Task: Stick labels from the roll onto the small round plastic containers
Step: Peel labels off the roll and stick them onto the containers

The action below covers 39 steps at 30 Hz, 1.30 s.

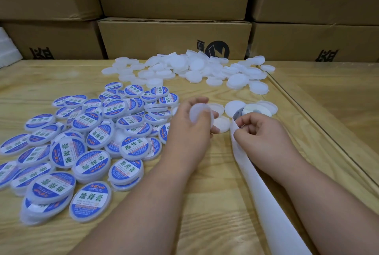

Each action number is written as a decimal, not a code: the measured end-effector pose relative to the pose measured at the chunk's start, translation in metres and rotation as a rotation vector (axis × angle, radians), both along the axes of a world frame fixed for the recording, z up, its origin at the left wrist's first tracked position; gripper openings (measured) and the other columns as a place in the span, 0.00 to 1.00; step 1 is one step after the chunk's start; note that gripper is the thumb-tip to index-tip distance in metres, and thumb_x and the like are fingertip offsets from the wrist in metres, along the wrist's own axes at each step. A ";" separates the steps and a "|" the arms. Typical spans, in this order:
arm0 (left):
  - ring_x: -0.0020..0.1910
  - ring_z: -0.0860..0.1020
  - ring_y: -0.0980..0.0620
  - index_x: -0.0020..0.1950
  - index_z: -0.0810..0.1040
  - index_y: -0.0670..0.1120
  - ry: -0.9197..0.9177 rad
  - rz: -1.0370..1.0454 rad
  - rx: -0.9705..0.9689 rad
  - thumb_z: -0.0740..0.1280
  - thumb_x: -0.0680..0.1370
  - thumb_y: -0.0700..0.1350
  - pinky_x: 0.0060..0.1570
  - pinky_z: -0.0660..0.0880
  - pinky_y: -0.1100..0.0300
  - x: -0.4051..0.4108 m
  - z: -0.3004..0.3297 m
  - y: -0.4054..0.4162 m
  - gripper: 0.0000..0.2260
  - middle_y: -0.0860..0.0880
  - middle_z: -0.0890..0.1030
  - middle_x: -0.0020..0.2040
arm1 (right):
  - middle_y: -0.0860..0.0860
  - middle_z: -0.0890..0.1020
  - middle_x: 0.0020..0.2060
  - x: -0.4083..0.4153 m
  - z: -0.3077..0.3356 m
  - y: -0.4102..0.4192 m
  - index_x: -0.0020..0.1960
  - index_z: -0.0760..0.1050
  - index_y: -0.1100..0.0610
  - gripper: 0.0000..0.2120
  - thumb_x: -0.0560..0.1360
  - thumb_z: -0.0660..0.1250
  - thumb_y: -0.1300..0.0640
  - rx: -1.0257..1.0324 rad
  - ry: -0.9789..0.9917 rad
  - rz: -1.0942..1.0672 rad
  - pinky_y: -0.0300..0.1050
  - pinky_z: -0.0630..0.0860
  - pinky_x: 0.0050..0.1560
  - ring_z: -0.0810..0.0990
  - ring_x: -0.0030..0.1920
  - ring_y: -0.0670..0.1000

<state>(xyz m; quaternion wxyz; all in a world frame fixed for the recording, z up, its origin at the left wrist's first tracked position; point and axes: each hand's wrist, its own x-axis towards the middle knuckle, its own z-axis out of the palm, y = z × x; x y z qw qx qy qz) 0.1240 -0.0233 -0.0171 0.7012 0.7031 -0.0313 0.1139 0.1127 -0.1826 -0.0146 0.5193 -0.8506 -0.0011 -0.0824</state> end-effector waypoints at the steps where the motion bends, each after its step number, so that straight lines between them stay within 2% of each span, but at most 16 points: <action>1: 0.41 0.85 0.52 0.51 0.76 0.64 -0.009 -0.042 0.033 0.63 0.78 0.48 0.45 0.81 0.50 -0.002 -0.001 -0.003 0.10 0.57 0.86 0.45 | 0.44 0.72 0.24 0.000 0.000 -0.001 0.43 0.79 0.51 0.09 0.74 0.64 0.63 0.005 0.004 0.014 0.30 0.64 0.24 0.66 0.24 0.43; 4: 0.44 0.83 0.61 0.49 0.77 0.61 -0.026 -0.115 0.115 0.65 0.80 0.43 0.43 0.79 0.64 -0.004 -0.002 -0.007 0.11 0.64 0.84 0.49 | 0.43 0.69 0.24 -0.001 0.002 -0.002 0.45 0.79 0.50 0.09 0.73 0.63 0.61 0.038 0.023 0.036 0.29 0.63 0.25 0.65 0.25 0.43; 7: 0.37 0.77 0.66 0.47 0.79 0.59 -0.017 -0.116 0.197 0.67 0.78 0.42 0.35 0.70 0.73 -0.003 -0.003 -0.006 0.10 0.69 0.80 0.46 | 0.46 0.72 0.28 -0.002 0.005 -0.002 0.45 0.81 0.48 0.12 0.66 0.61 0.53 0.062 0.044 0.031 0.35 0.68 0.31 0.69 0.30 0.45; 10: 0.42 0.77 0.66 0.48 0.77 0.60 -0.009 -0.129 0.270 0.68 0.78 0.45 0.37 0.70 0.74 -0.003 -0.003 -0.006 0.08 0.71 0.79 0.48 | 0.52 0.76 0.35 -0.002 0.007 -0.002 0.47 0.82 0.48 0.16 0.64 0.59 0.53 0.076 0.058 0.051 0.44 0.71 0.39 0.72 0.36 0.48; 13: 0.42 0.79 0.63 0.49 0.75 0.61 -0.010 -0.170 0.314 0.68 0.78 0.46 0.37 0.72 0.72 -0.005 -0.003 -0.008 0.08 0.67 0.81 0.48 | 0.51 0.73 0.33 -0.004 0.007 -0.003 0.47 0.83 0.49 0.17 0.63 0.60 0.53 0.108 0.058 0.085 0.34 0.69 0.33 0.69 0.33 0.48; 16: 0.41 0.81 0.59 0.50 0.75 0.62 -0.008 -0.195 0.308 0.68 0.78 0.45 0.39 0.77 0.65 -0.005 -0.003 -0.009 0.10 0.65 0.82 0.46 | 0.48 0.73 0.27 -0.004 0.007 -0.002 0.44 0.83 0.52 0.06 0.69 0.68 0.54 0.150 0.038 0.094 0.30 0.65 0.28 0.67 0.27 0.44; 17: 0.41 0.82 0.59 0.51 0.75 0.62 -0.003 -0.201 0.295 0.68 0.77 0.44 0.39 0.77 0.63 -0.005 -0.004 -0.010 0.11 0.65 0.82 0.47 | 0.51 0.76 0.28 -0.003 0.007 -0.002 0.45 0.83 0.52 0.03 0.72 0.72 0.55 0.156 0.035 0.095 0.33 0.68 0.32 0.70 0.29 0.44; 20: 0.43 0.82 0.63 0.52 0.75 0.63 0.003 -0.199 0.275 0.69 0.77 0.43 0.41 0.78 0.64 -0.004 -0.003 -0.009 0.13 0.67 0.82 0.48 | 0.63 0.83 0.41 -0.001 0.004 -0.003 0.47 0.83 0.53 0.03 0.76 0.73 0.54 0.148 0.046 0.107 0.48 0.73 0.43 0.77 0.38 0.50; 22: 0.44 0.82 0.64 0.52 0.75 0.63 0.005 -0.189 0.248 0.71 0.77 0.43 0.41 0.78 0.67 -0.004 -0.003 -0.008 0.14 0.67 0.82 0.48 | 0.64 0.84 0.44 -0.001 0.006 -0.004 0.48 0.84 0.52 0.03 0.77 0.73 0.54 0.156 0.062 0.124 0.54 0.76 0.48 0.79 0.41 0.52; 24: 0.44 0.81 0.66 0.52 0.76 0.62 0.003 -0.167 0.225 0.72 0.76 0.44 0.39 0.75 0.72 -0.004 -0.002 -0.007 0.13 0.65 0.83 0.48 | 0.61 0.84 0.40 -0.002 0.006 -0.006 0.48 0.84 0.50 0.02 0.77 0.72 0.54 0.181 0.077 0.172 0.58 0.75 0.47 0.77 0.41 0.54; 27: 0.42 0.79 0.71 0.50 0.75 0.61 0.001 -0.134 0.211 0.72 0.77 0.44 0.38 0.71 0.77 -0.005 -0.001 -0.007 0.12 0.63 0.84 0.46 | 0.53 0.78 0.35 -0.002 0.004 -0.008 0.48 0.84 0.48 0.06 0.75 0.69 0.54 0.153 0.087 0.214 0.50 0.68 0.43 0.72 0.39 0.51; 30: 0.42 0.76 0.75 0.50 0.75 0.59 -0.007 -0.117 0.227 0.73 0.77 0.43 0.39 0.68 0.80 -0.005 0.000 -0.007 0.12 0.63 0.84 0.45 | 0.51 0.76 0.34 -0.001 0.003 -0.009 0.46 0.83 0.48 0.09 0.73 0.66 0.58 0.134 0.086 0.210 0.47 0.69 0.41 0.73 0.37 0.49; 32: 0.40 0.76 0.74 0.51 0.76 0.57 -0.012 -0.112 0.232 0.74 0.76 0.44 0.38 0.68 0.79 -0.004 0.000 -0.008 0.11 0.62 0.84 0.43 | 0.50 0.76 0.33 -0.002 0.002 -0.009 0.46 0.83 0.48 0.09 0.71 0.66 0.56 0.132 0.086 0.204 0.45 0.68 0.39 0.72 0.36 0.48; 34: 0.39 0.76 0.73 0.51 0.77 0.56 -0.014 -0.107 0.233 0.75 0.75 0.45 0.37 0.69 0.78 -0.004 0.000 -0.008 0.10 0.61 0.83 0.40 | 0.48 0.76 0.31 -0.001 0.001 -0.009 0.45 0.83 0.50 0.05 0.74 0.69 0.57 0.135 0.082 0.192 0.41 0.67 0.34 0.71 0.34 0.47; 36: 0.40 0.76 0.72 0.50 0.77 0.56 -0.009 -0.104 0.239 0.76 0.74 0.47 0.37 0.69 0.77 -0.004 0.000 -0.008 0.10 0.63 0.83 0.38 | 0.47 0.76 0.30 0.000 0.000 -0.010 0.44 0.82 0.54 0.03 0.75 0.71 0.56 0.140 0.081 0.176 0.42 0.66 0.34 0.70 0.33 0.47; 39: 0.45 0.76 0.72 0.49 0.78 0.58 -0.004 -0.086 0.278 0.76 0.74 0.48 0.39 0.68 0.78 -0.004 -0.001 -0.008 0.09 0.67 0.81 0.42 | 0.48 0.77 0.31 0.000 0.000 -0.009 0.43 0.81 0.55 0.04 0.73 0.71 0.54 0.148 0.081 0.176 0.45 0.67 0.38 0.72 0.35 0.48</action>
